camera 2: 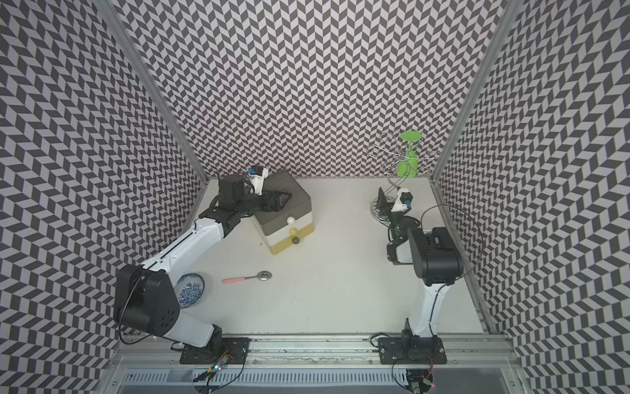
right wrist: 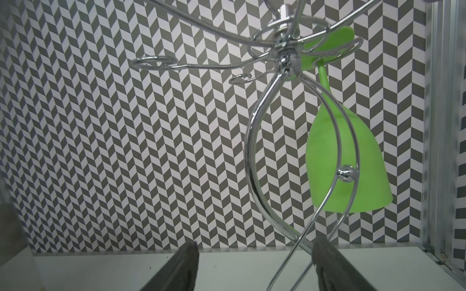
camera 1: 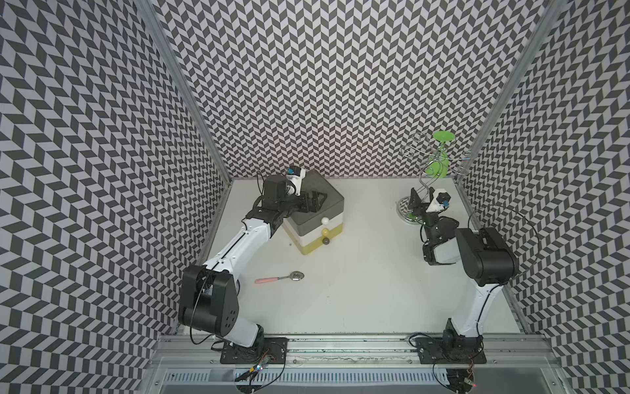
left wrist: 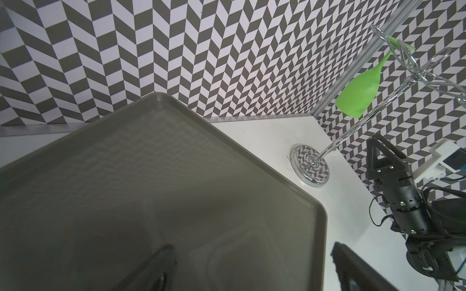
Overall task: Take the keys out of the drawer
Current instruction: Adjust the distractor at the center of the board.
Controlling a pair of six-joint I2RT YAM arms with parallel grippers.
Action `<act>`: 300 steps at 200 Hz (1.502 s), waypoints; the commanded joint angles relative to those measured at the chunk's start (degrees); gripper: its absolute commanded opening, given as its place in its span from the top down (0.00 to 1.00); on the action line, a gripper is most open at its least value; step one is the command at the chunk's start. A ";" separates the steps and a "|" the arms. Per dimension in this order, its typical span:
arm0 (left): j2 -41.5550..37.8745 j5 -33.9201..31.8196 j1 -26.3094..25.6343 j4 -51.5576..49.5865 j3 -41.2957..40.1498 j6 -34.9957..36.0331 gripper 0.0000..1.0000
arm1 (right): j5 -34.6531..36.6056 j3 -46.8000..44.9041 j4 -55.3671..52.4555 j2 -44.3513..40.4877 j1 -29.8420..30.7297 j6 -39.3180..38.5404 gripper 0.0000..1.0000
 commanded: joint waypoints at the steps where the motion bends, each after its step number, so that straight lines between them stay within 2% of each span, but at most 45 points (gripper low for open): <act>1: -0.96 0.26 0.22 -5.96 -1.54 -1.33 0.00 | 1.44 -2.81 13.78 -4.98 0.46 -0.27 0.25; 53: -3.07 0.40 1.07 -5.39 -1.23 -2.04 0.00 | 1.42 -10.77 7.82 -17.58 2.25 1.01 0.25; 109: -5.29 1.21 2.41 -4.20 -1.14 -3.03 0.00 | -0.75 -14.81 -6.63 -31.72 2.87 2.12 0.25; 145: -7.17 0.86 3.09 -4.81 -0.80 -3.21 0.00 | -1.20 -13.60 -29.38 -44.21 4.67 3.24 0.25; 172: -8.72 0.33 3.86 -4.56 -2.12 -3.94 0.00 | -1.38 -10.45 -46.10 -49.38 4.67 4.25 0.25; 221: -10.95 0.16 4.88 -4.82 -3.06 -4.33 0.00 | -1.89 -6.91 -59.10 -52.86 4.66 7.72 0.25; 233: -11.57 -0.11 5.24 -4.78 -3.27 -4.39 0.00 | -5.40 -5.69 -63.24 -52.91 4.74 9.18 0.25; 250: -12.45 -0.32 6.13 -5.16 -3.32 -4.16 0.00 | -9.87 -2.33 -70.96 -51.88 4.94 16.09 0.25; 258: -12.69 -0.55 6.46 -5.66 -3.02 -3.85 0.00 | -15.13 -0.41 -74.05 -50.64 5.40 17.53 0.25; 275: -12.48 -2.00 6.72 -8.35 -1.47 -2.40 0.00 | -21.57 4.44 -80.36 -47.26 9.62 21.11 0.25; 294: -12.40 -3.14 6.70 -11.74 0.19 -0.94 0.00 | -23.48 10.29 -89.47 -42.60 15.64 22.83 0.26; 300: -12.66 -3.28 6.72 -12.53 0.20 -0.75 0.00 | -27.56 11.36 -90.83 -41.47 16.67 24.99 0.26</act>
